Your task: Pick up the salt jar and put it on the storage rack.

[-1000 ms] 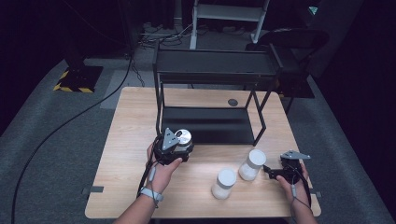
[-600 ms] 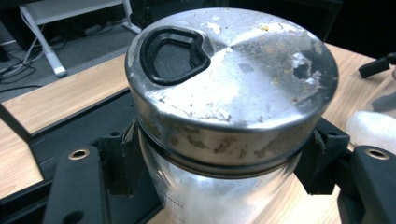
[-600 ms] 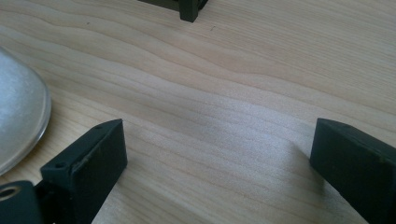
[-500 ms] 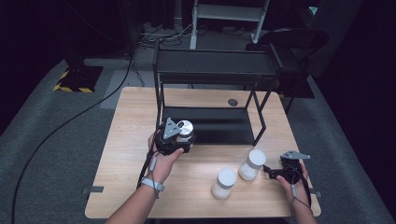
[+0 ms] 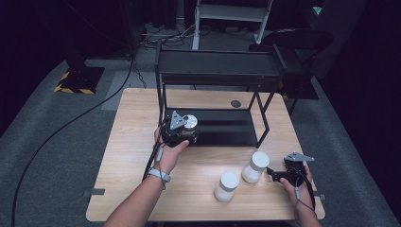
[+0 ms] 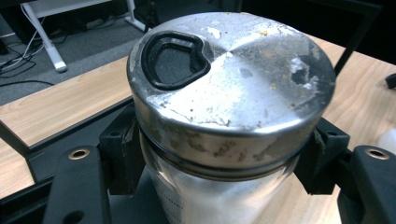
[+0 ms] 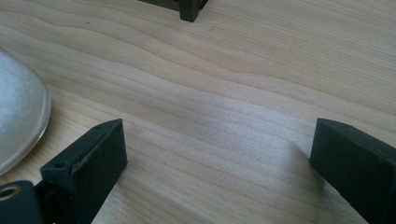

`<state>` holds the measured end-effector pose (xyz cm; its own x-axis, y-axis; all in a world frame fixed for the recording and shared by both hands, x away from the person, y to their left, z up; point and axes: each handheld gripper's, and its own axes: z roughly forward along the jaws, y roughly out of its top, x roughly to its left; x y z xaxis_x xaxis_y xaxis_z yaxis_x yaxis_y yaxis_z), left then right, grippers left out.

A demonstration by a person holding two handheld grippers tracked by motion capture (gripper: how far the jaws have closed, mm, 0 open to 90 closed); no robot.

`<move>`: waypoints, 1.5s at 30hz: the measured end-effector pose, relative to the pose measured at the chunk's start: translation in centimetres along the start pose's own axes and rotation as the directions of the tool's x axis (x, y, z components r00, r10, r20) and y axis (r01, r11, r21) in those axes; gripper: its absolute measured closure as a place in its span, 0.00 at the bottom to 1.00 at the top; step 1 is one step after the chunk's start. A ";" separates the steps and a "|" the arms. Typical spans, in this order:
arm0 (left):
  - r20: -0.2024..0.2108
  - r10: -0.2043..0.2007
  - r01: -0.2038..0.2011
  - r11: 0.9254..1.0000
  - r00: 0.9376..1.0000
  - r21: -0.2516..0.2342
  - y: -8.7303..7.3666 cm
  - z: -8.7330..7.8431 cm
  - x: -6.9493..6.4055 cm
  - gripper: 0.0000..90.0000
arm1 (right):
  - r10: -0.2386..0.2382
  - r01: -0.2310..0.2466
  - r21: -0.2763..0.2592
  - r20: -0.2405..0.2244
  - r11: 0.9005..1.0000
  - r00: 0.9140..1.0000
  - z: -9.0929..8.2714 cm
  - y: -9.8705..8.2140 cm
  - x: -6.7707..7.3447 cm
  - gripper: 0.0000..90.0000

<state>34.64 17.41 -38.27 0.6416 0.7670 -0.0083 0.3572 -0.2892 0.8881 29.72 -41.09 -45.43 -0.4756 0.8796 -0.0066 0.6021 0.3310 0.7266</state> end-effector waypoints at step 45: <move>-0.102 -0.040 0.054 0.990 0.994 0.131 -0.8 6.7 1.7 0.26 | -0.001 0.001 -0.001 -0.003 1.000 1.000 -0.1 -0.1 0.0 0.04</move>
<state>39.96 15.13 -42.05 0.5538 0.8327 0.0030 0.4770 -0.3201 0.8186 29.56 -41.16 -45.43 -0.4779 0.8784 -0.0050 0.6012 0.3312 0.7272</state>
